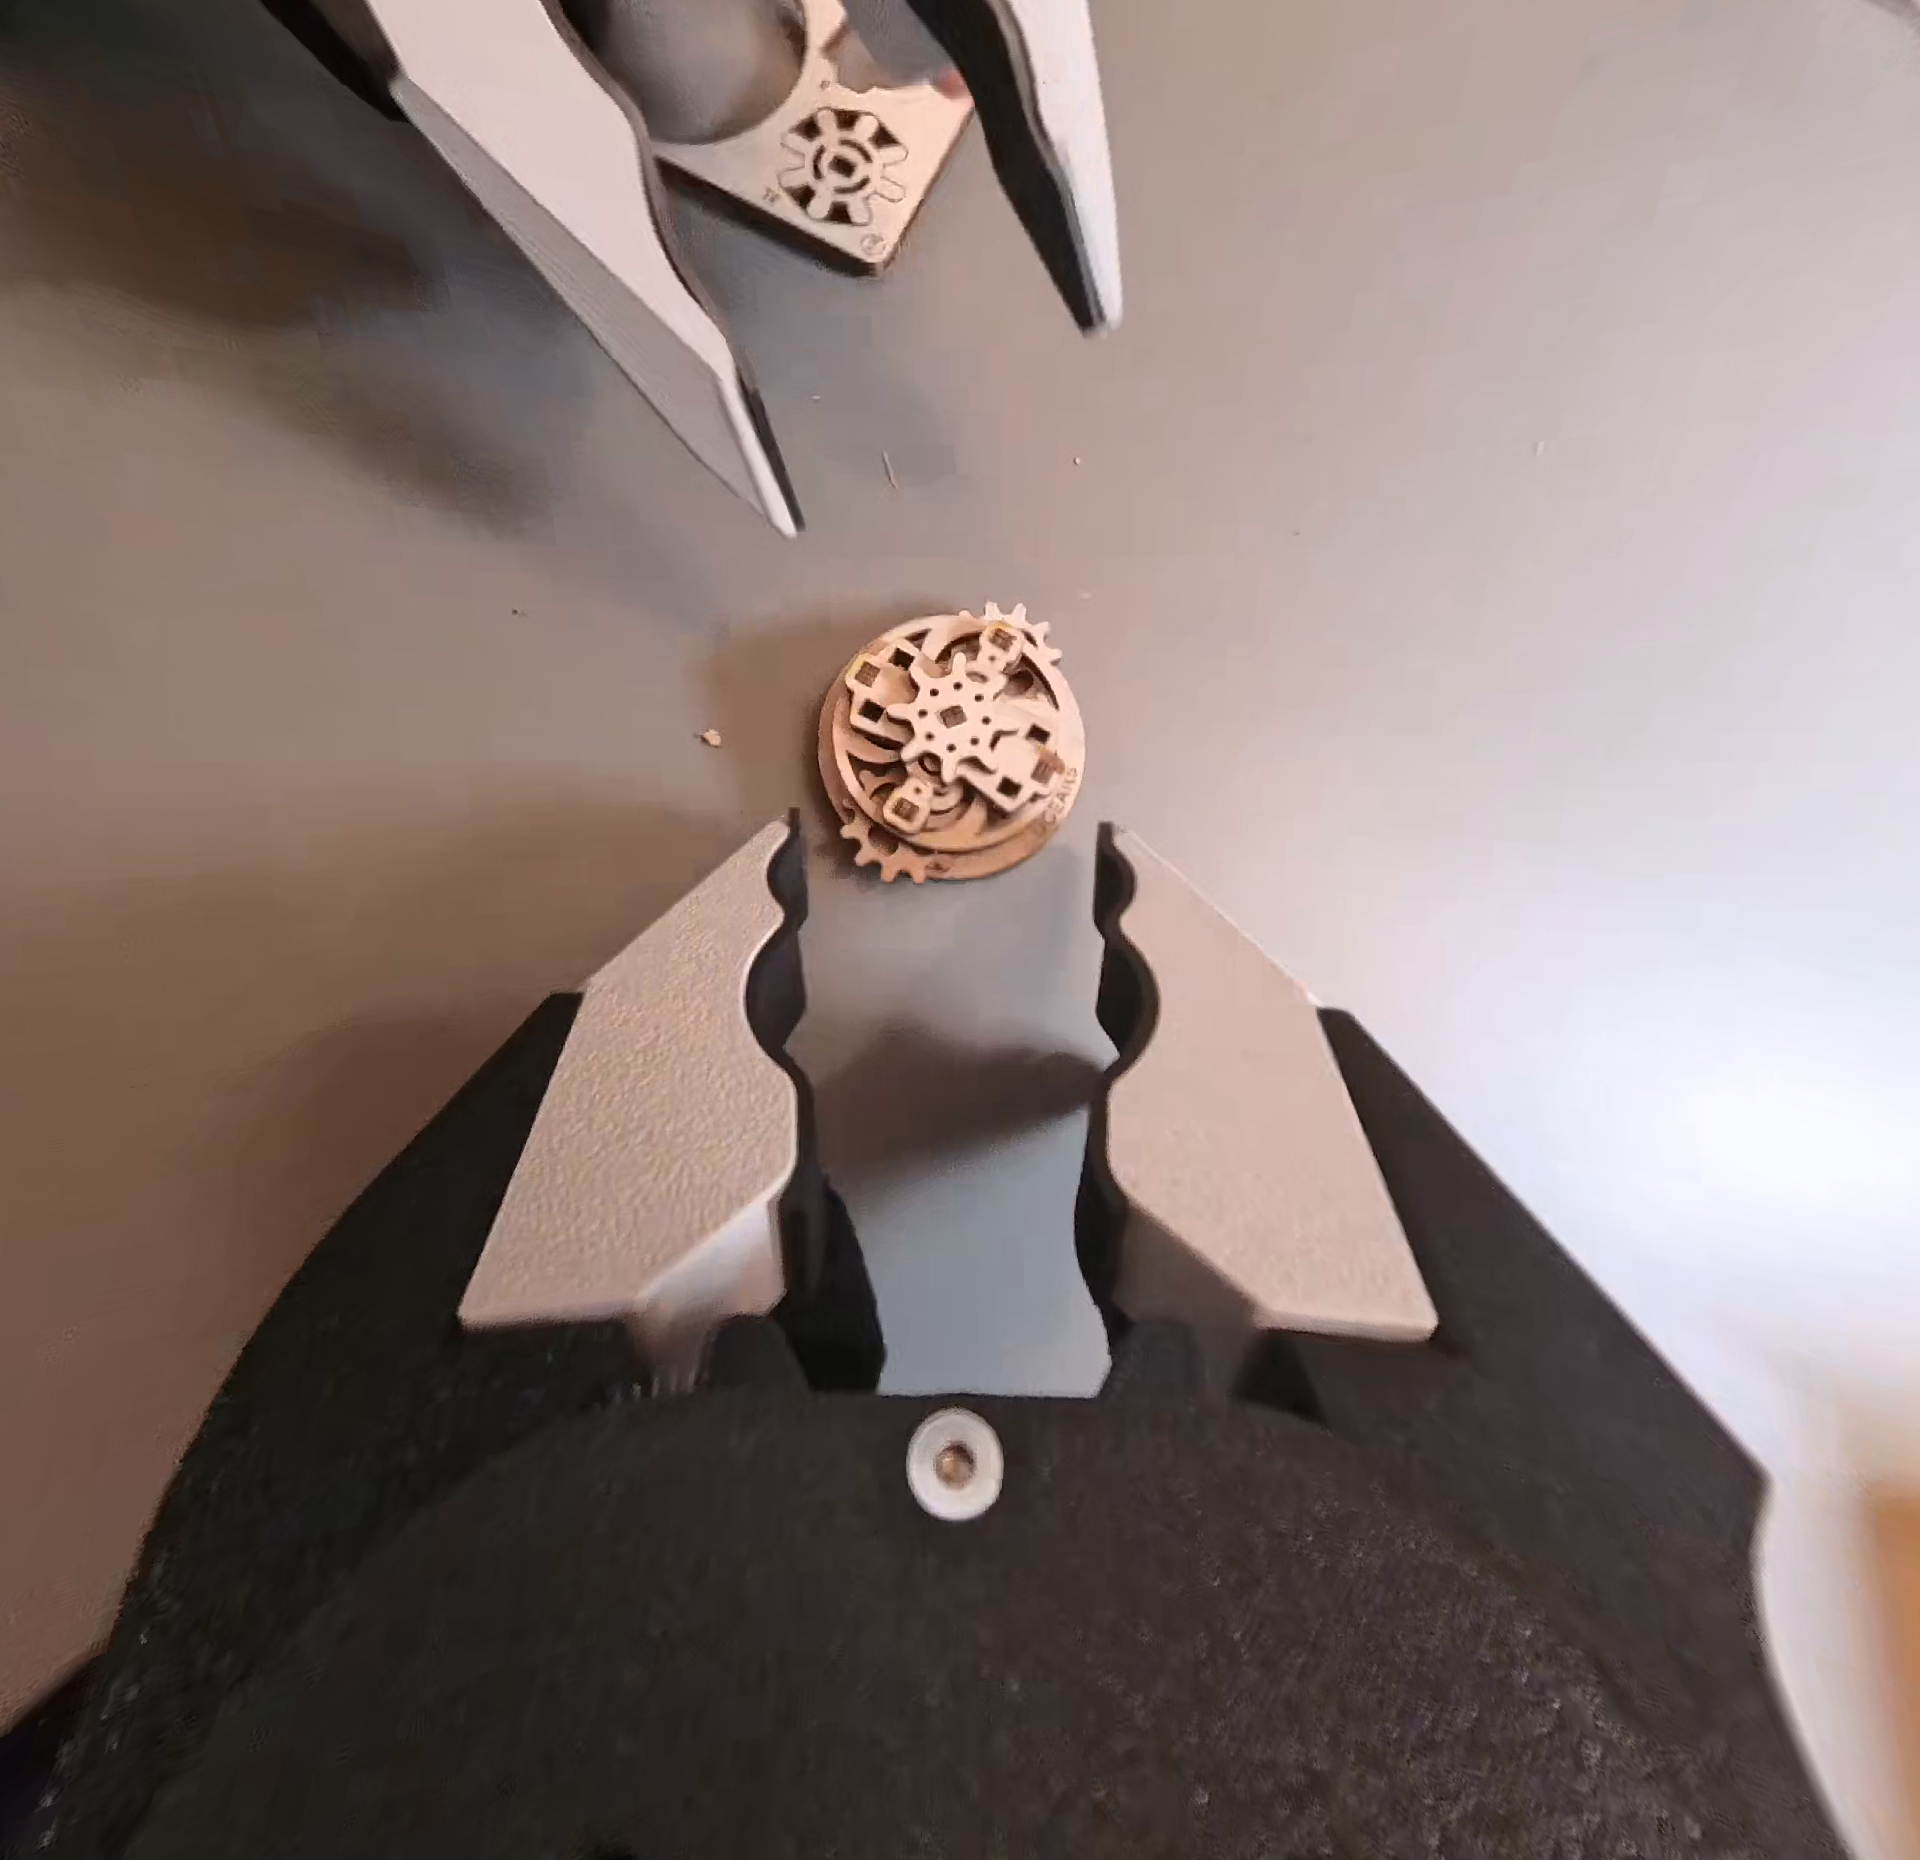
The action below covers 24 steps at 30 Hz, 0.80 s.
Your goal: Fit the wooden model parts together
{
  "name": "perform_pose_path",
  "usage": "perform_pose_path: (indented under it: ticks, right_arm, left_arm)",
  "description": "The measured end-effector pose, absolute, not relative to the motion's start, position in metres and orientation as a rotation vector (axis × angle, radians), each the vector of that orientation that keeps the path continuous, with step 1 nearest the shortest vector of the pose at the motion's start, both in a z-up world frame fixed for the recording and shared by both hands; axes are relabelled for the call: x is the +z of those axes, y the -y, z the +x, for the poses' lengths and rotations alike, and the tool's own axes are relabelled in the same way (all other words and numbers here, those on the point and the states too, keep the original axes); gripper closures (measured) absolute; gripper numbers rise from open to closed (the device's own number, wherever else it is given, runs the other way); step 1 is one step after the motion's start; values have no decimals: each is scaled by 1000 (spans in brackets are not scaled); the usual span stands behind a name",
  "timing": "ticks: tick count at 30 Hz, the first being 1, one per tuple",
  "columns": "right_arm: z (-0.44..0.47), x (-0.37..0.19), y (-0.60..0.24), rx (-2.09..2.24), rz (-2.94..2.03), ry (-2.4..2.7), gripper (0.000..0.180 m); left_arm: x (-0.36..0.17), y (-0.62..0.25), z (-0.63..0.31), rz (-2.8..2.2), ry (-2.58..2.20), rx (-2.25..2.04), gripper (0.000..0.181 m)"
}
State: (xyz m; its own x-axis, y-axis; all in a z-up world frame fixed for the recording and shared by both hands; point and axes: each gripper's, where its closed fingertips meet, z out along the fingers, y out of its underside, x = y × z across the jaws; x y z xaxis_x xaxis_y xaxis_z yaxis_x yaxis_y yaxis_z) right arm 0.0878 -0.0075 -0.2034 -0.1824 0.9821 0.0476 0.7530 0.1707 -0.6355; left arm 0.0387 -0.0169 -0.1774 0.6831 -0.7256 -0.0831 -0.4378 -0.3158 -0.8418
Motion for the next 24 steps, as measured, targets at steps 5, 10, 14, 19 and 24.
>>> perform_pose_path:
  ticks: [5, 10, 14, 19, 24]
  right_arm:
    - [72, -200, 1, 659, -1277, 2232, 140]
    - [59, -180, -16, 773, -1253, 2124, 137]
    - [66, -181, -17, 751, -1349, 2009, 143]
    - [57, -184, -10, 730, -1435, 1910, 148]
    - [50, -190, -11, 824, -1478, 1891, 149]
  left_arm:
    - [-186, 20, 45, -1973, -988, -367, 115]
    - [-198, 11, 44, -2049, -1011, -385, 105]
    - [-204, 1, 45, -2084, -1051, -428, 103]
    - [-210, -3, 51, -2098, -1115, -458, 113]
    - [-212, 2, 51, -2103, -1106, -467, 127]
